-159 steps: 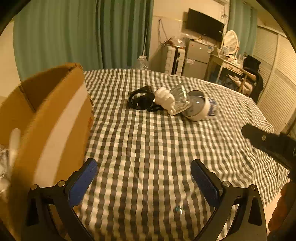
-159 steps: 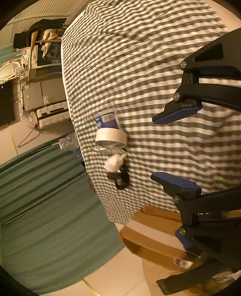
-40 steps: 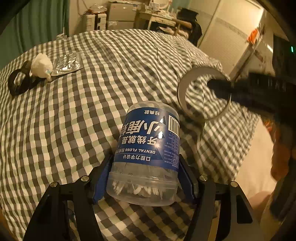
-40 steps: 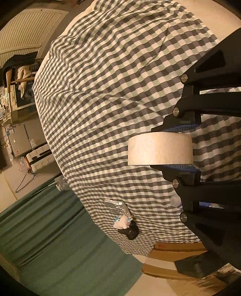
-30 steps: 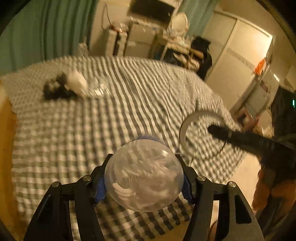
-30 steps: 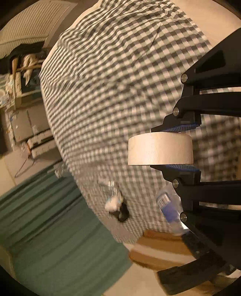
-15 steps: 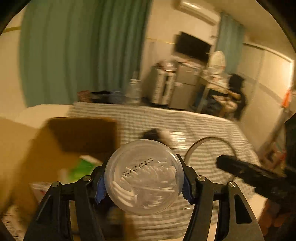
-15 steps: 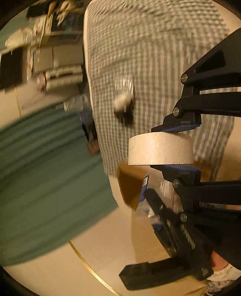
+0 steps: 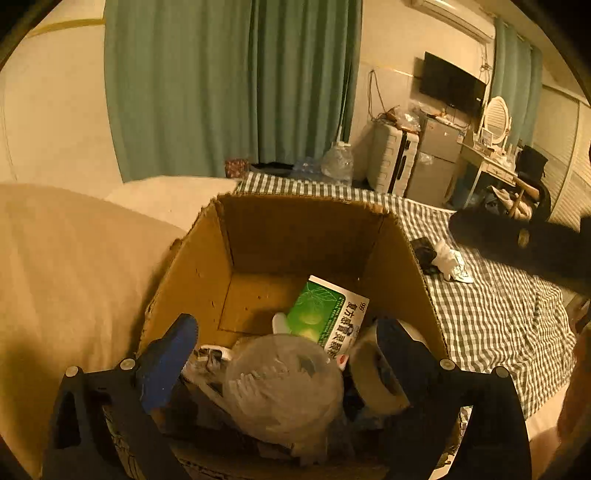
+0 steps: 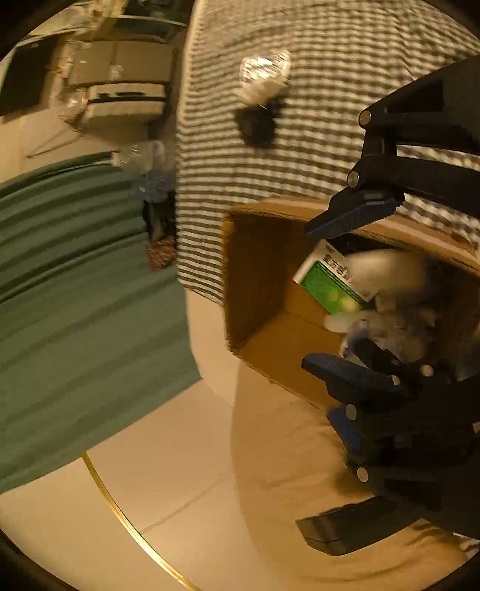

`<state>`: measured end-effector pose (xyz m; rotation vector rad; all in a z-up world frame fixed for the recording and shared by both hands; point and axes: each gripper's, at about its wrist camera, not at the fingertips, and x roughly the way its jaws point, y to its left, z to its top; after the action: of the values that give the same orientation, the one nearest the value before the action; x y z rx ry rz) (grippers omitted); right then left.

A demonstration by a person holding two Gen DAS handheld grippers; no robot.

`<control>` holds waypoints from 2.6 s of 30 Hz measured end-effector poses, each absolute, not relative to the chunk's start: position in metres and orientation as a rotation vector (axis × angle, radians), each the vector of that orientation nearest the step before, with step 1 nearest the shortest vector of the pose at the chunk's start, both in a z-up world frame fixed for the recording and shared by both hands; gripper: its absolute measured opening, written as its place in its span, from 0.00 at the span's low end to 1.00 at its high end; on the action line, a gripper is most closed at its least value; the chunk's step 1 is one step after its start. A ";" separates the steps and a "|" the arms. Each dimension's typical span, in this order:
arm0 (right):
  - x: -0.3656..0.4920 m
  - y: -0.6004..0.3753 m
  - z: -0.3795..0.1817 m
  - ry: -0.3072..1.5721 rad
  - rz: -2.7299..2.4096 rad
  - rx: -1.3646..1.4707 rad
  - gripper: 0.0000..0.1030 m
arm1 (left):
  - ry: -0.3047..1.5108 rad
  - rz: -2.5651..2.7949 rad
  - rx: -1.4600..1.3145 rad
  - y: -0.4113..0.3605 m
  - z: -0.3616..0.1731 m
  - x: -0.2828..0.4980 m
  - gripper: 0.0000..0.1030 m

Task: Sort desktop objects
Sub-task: 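Carry the water bottle and tape roll into the cardboard box and open both tools, then move both tools back over the remaining items on the bed, then grasp the black cable with the left tool while the right tool grasps the foil blister pack, then carry the black cable and foil blister into the cardboard box and open both tools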

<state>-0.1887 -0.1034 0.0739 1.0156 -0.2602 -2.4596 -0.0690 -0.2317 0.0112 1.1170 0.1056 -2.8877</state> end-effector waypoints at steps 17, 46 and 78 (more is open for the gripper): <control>-0.147 0.118 0.073 -0.379 -2.933 0.944 0.63 | 0.086 -3.101 1.149 -0.077 0.037 -0.060 1.00; -0.378 0.124 -0.122 -0.472 -2.683 1.219 0.57 | 0.210 -2.779 1.374 -0.038 -0.129 -0.328 1.00; -0.299 0.117 -0.090 -0.524 -2.577 1.236 0.08 | 0.246 -2.815 1.495 -0.050 -0.128 -0.219 0.80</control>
<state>-0.2994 0.1174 -0.0902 1.2363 -0.5242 -2.5770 -0.2191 -0.0499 -0.1279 1.4954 0.2458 -2.8149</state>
